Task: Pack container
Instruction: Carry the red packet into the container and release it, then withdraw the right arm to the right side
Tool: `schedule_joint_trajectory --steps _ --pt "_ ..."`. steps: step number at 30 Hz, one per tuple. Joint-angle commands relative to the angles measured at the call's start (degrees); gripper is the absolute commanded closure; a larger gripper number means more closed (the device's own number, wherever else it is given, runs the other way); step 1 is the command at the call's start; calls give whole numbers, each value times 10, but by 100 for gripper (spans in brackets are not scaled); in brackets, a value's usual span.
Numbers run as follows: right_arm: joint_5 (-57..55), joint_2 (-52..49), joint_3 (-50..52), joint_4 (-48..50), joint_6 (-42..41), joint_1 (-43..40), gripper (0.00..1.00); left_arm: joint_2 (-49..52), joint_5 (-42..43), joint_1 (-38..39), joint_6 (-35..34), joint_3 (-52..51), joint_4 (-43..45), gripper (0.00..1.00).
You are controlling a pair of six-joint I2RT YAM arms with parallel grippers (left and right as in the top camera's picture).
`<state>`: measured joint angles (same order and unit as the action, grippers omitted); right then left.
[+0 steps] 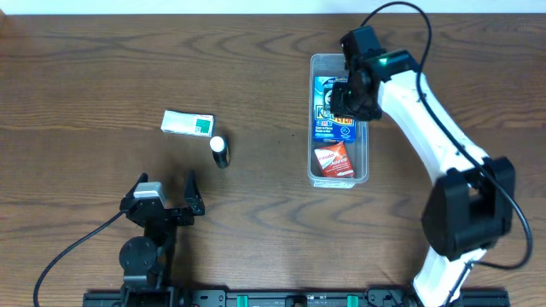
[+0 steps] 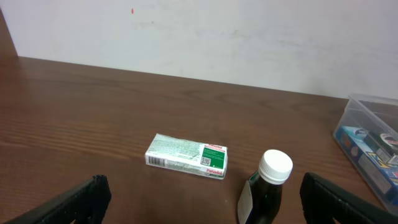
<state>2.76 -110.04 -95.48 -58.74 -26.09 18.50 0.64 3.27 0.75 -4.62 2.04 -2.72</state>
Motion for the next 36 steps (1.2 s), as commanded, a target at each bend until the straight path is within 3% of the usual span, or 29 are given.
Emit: schedule_joint_trajectory --steps 1,6,9,10,12,13,19,25,36 --pt "-47 60 -3 -1 9 2 66 0 6 -3 3 -18 -9 2" --pt "-207 101 -3 -17 8 -29 59 0 6 -3 3 -18 -9 2" --pt "-242 102 -3 -34 9 -65 54 0 6 -3 3 -18 -9 2" --pt "-242 100 -3 -40 9 -80 46 0 6 -3 3 -18 -9 2" --pt "-238 96 -3 -53 9 -118 10 0 6 -3 3 -18 -9 2" --pt "-230 96 -3 -56 9 -136 1 0 6 -3 3 -18 -9 2" --pt "-133 96 -2 -54 9 -238 1 0 6 -3 3 -18 -9 2" --pt "-128 96 33 -12 9 -306 1 0 6 -3 3 -18 -9 2" --pt "-128 96 81 -10 9 -327 1 0 6 -3 3 -18 -9 2"
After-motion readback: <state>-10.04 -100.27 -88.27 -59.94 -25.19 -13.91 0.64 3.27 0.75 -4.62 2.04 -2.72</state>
